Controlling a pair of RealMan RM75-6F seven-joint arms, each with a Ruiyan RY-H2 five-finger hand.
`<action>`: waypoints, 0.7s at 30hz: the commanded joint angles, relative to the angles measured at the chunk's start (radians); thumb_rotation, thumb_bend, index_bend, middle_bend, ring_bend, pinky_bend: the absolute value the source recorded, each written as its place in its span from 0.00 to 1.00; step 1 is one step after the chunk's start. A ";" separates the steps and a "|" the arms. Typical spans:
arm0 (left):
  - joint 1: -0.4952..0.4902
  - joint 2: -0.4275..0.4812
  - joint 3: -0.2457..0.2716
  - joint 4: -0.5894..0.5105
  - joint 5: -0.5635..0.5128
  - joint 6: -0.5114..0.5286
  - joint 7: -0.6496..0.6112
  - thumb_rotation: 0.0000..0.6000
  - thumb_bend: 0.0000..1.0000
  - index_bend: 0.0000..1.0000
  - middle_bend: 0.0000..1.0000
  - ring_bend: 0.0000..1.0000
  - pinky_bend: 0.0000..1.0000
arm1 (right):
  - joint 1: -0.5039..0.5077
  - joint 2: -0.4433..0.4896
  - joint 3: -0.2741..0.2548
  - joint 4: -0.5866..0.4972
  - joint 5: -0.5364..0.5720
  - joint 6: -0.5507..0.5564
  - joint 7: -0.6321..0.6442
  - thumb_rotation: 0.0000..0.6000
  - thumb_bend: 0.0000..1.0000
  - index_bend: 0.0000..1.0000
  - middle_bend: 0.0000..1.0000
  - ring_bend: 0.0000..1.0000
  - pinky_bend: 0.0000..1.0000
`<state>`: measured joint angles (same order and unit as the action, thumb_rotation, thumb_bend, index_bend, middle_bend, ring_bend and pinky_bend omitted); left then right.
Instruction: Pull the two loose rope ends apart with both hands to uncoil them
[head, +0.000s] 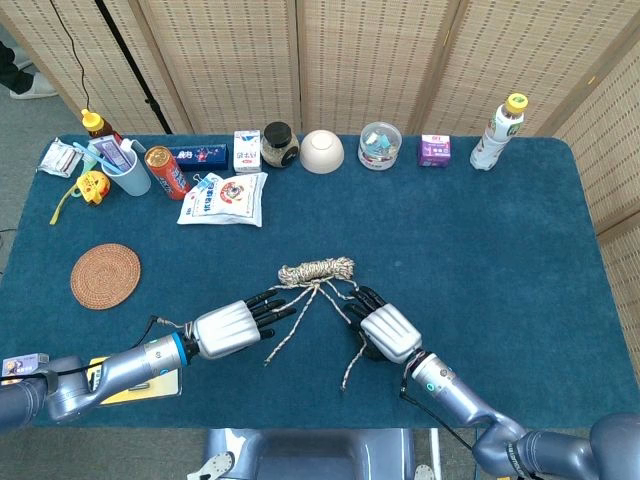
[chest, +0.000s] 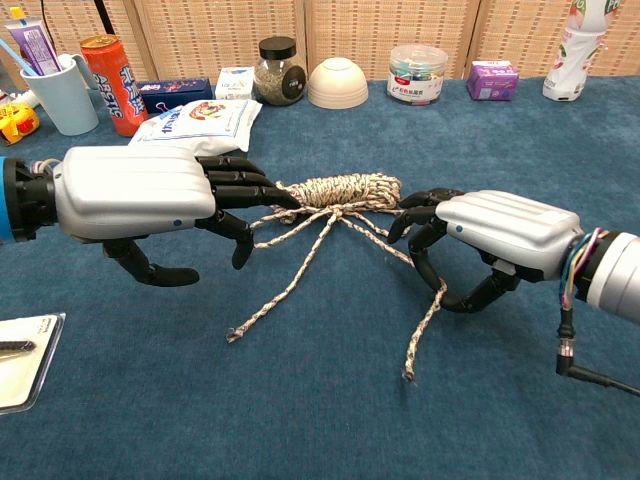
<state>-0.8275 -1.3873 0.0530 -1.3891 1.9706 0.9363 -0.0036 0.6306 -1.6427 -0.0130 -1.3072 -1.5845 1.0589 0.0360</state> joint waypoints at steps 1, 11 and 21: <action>-0.025 -0.040 0.011 0.040 0.005 0.006 -0.023 1.00 0.35 0.41 0.00 0.00 0.00 | -0.002 0.000 0.001 0.004 0.002 0.001 0.005 1.00 0.40 0.65 0.23 0.02 0.00; -0.054 -0.119 0.032 0.111 -0.014 -0.001 -0.026 1.00 0.35 0.44 0.00 0.00 0.00 | -0.011 0.001 -0.001 0.019 0.008 -0.001 0.027 1.00 0.40 0.65 0.23 0.02 0.00; -0.050 -0.178 0.042 0.157 -0.063 -0.003 -0.010 1.00 0.35 0.45 0.00 0.00 0.00 | -0.013 -0.001 -0.001 0.034 0.008 -0.005 0.046 1.00 0.40 0.65 0.23 0.02 0.00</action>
<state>-0.8781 -1.5627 0.0937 -1.2338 1.9098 0.9343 -0.0151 0.6179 -1.6441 -0.0143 -1.2734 -1.5768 1.0539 0.0817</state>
